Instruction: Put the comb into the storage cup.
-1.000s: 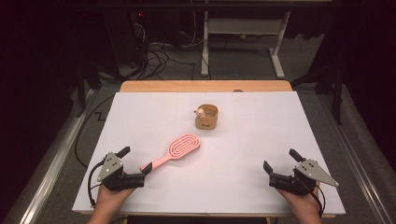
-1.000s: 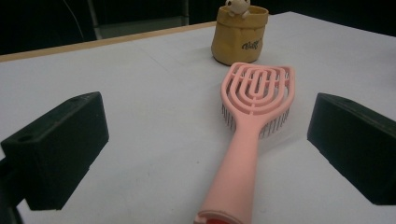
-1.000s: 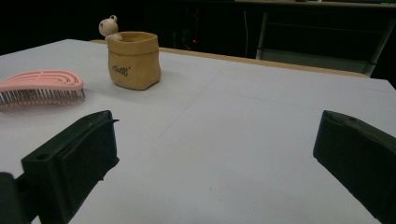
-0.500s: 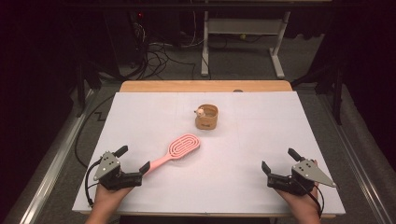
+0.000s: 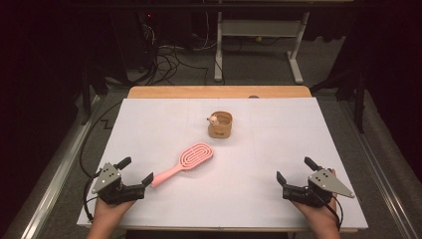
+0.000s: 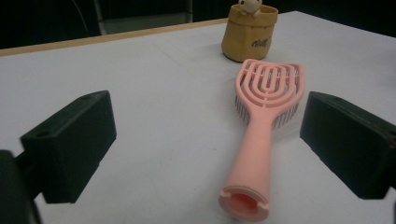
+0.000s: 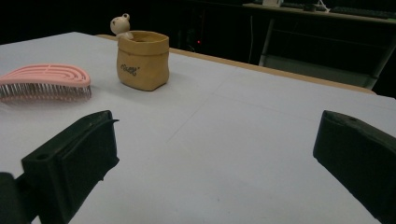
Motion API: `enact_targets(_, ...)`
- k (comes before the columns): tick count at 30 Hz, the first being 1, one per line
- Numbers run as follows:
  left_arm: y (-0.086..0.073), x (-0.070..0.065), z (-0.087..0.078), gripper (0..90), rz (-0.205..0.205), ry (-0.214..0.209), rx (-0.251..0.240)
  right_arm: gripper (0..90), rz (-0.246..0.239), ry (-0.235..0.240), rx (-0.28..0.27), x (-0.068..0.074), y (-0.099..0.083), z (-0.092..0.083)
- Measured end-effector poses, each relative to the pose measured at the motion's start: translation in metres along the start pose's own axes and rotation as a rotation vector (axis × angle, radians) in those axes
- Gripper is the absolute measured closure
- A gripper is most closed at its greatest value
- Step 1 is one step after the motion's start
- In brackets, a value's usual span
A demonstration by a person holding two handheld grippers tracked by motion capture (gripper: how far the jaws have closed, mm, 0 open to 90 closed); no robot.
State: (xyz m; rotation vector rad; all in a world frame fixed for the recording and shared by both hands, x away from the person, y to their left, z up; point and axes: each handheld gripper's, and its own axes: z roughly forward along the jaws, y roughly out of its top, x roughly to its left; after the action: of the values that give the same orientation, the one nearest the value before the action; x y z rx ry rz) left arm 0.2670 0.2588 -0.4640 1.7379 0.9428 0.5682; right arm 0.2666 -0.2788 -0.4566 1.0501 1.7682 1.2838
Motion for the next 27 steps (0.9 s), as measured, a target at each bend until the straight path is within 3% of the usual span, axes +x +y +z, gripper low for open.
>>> enact_targets(10,0.0,-0.001,0.001,5.2,0.011,0.0,0.054,0.4,-0.009,0.005,0.001,0.002,0.001,0.002)
enact_targets(16,0.0,-0.006,0.004,7.5,0.042,-0.018,0.111,0.5,-0.004,0.003,0.001,0.002,0.002,0.001)
enact_targets(20,0.001,-0.009,0.006,12.5,0.048,-0.051,0.117,0.5,-0.001,-0.002,0.006,0.001,0.002,0.002)
enact_targets(27,-0.002,-0.014,0.02,15.7,0.07,-0.085,0.223,0.5,-0.007,0.0,0.006,0.001,0.001,0.001)
